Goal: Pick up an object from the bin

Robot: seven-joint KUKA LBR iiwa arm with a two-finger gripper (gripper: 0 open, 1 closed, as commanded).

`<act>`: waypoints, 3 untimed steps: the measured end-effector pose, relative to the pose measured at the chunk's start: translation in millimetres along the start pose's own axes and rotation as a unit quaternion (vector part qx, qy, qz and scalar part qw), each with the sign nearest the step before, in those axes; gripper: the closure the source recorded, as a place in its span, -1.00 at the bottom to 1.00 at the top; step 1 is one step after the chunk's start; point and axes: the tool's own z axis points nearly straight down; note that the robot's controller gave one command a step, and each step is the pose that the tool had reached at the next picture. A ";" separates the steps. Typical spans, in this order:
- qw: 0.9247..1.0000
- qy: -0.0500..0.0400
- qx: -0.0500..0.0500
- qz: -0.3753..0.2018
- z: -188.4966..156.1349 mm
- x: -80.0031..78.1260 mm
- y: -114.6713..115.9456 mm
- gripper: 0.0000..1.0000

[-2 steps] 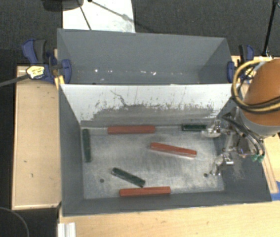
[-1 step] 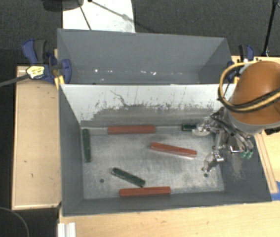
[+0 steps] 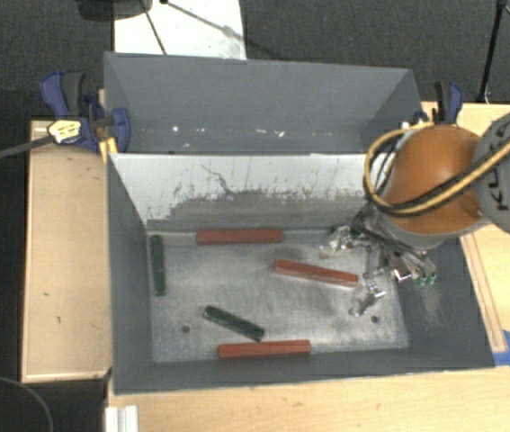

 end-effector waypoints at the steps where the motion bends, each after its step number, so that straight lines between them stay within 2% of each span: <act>1: 1.000 -0.007 0.001 0.021 43.2 -29.8 -2.9 1.00; 2: 1.000 -0.007 0.001 0.021 43.2 -29.8 -2.9 1.00; 3: 1.000 -0.002 0.000 0.025 -135.4 -24.4 8.9 1.00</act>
Offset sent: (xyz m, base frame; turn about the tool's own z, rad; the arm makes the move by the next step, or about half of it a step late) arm 0.0000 0.0000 0.0000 0.0000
